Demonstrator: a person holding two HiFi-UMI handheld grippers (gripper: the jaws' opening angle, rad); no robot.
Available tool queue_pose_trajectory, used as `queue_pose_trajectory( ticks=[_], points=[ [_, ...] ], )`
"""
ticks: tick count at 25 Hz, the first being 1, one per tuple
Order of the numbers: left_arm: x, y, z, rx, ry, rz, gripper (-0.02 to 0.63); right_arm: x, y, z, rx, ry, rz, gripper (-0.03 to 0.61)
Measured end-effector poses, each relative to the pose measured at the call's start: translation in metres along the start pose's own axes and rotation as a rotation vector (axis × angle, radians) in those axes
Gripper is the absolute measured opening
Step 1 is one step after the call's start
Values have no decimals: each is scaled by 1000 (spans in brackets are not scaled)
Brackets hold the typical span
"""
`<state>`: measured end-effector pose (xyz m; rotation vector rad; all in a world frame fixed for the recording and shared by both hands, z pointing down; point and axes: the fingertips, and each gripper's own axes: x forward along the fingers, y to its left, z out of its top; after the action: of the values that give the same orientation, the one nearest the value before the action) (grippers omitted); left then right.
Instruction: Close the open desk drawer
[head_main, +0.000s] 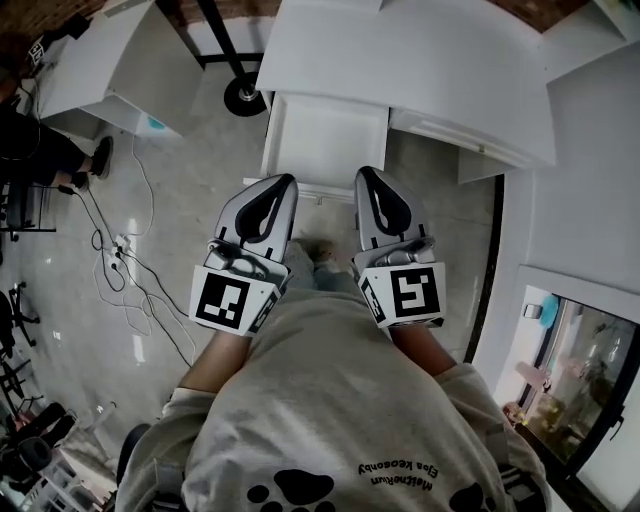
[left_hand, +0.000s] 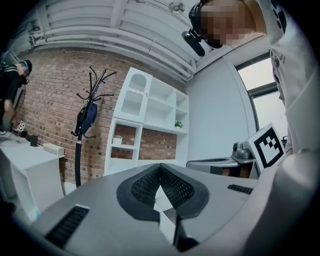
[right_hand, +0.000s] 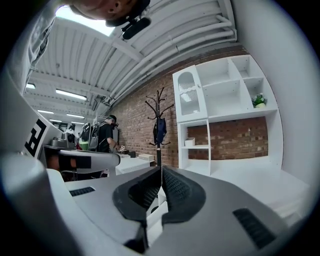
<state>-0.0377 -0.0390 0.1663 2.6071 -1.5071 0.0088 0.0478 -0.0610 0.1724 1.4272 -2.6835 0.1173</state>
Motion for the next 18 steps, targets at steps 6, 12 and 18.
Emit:
queue_pose_trajectory(
  ticks=[6, 12, 18],
  points=[
    [15, 11, 6, 29, -21, -62, 18, 10, 3, -4, -37, 14, -21, 32],
    [28, 18, -15, 9, 4, -129, 18, 26, 5, -16, -34, 7, -30, 32],
    [39, 18, -47, 47, 26, -204, 18, 42, 4, -42, -36, -9, -51, 32]
  ],
)
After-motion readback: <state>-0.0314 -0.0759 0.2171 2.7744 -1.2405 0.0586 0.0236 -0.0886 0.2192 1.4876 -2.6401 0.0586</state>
